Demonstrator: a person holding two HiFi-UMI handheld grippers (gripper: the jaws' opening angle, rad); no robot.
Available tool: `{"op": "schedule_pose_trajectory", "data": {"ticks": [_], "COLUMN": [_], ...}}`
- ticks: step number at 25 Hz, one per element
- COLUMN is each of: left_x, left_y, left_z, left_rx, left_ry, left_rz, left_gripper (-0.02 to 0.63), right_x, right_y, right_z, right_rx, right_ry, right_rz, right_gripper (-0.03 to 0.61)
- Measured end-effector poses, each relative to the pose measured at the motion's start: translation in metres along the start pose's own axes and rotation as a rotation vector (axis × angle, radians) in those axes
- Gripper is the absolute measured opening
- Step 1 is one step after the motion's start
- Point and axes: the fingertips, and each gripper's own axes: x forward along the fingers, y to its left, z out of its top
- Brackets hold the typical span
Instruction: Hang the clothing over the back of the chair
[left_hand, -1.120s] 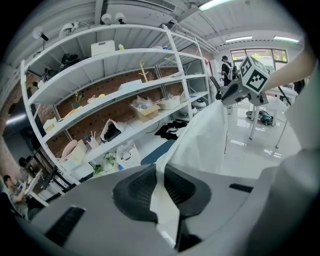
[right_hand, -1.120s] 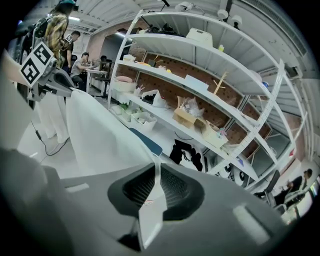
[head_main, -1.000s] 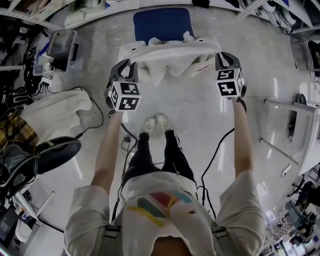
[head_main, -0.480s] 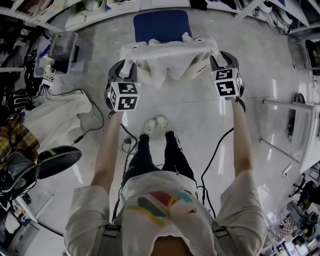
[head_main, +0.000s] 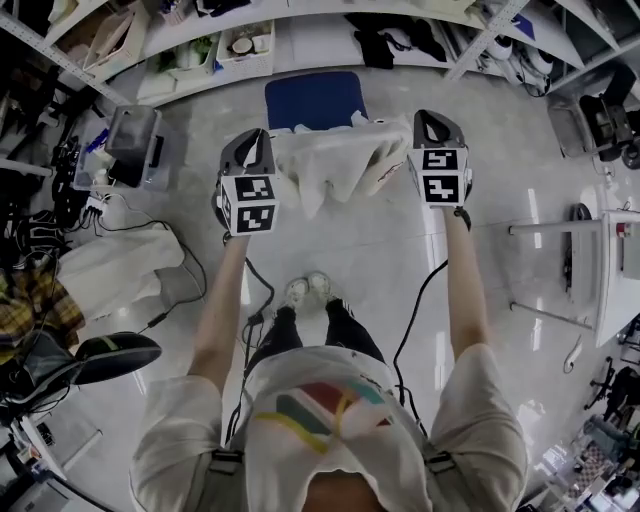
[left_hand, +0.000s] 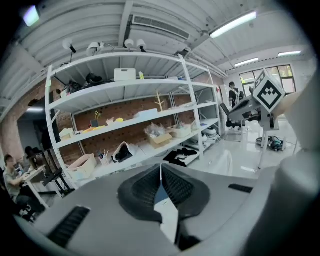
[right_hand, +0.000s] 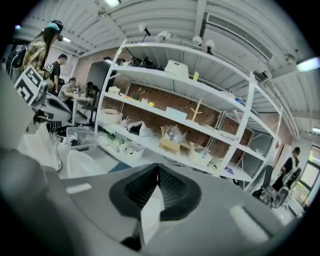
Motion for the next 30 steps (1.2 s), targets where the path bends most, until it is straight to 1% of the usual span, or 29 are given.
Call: {"op": "schedule_pose_trajectory", "data": {"ticks": [3,5,8,10,12,14,17,20,24,26,28,30], "left_x": [-0.020,-0.039,-0.076,-0.098,-0.116,-0.134,-0.162,-0.180,-0.190,-0.192,-0.193,-0.195], "left_y": [0.007,0.002,-0.008,-0.011,-0.010,-0.006,0.002,0.006,0.003,0.001,0.000,0.001], "left_z": [0.044,0.068,0.091,0.102,0.112,0.120,0.125,0.121,0.111,0.110,0.111,0.113], "left_rx": [-0.051,-0.073,-0.049,-0.028,-0.008,0.000,-0.024,-0.045,-0.036,-0.041,-0.045,-0.046], "left_ry": [-0.099,-0.160,-0.240,-0.289,-0.326,-0.356,-0.385,-0.400,-0.400,-0.404,-0.407,-0.412], "left_rz": [0.012,-0.001,-0.010,-0.007,0.005,0.028,0.050,0.064,0.059,0.052,0.043,0.037], "left_gripper": [0.017,0.015,0.015,0.015,0.015,0.015,0.015,0.015,0.015,0.015,0.015,0.015], "right_x": [-0.027,-0.054,-0.102,-0.130,-0.151,-0.168,-0.187,-0.200,-0.208,-0.209,-0.208,-0.208], "right_y": [-0.006,-0.008,0.008,0.027,0.049,0.068,0.088,0.099,0.125,0.136,0.142,0.145], "right_z": [0.043,0.070,0.106,0.124,0.134,0.137,0.135,0.134,0.133,0.133,0.134,0.134], "right_rx": [0.052,0.085,0.110,0.096,0.076,0.074,0.115,0.144,0.143,0.125,0.100,0.111], "right_ry": [-0.112,-0.201,-0.325,-0.366,-0.388,-0.399,-0.409,-0.430,-0.436,-0.428,-0.416,-0.408], "right_rz": [-0.060,-0.107,-0.144,-0.160,-0.157,-0.135,-0.099,-0.078,-0.024,0.004,0.007,0.000], "right_gripper": [0.006,0.006,0.006,0.006,0.006,0.006,0.006,0.006,0.006,0.006,0.005,0.005]}}
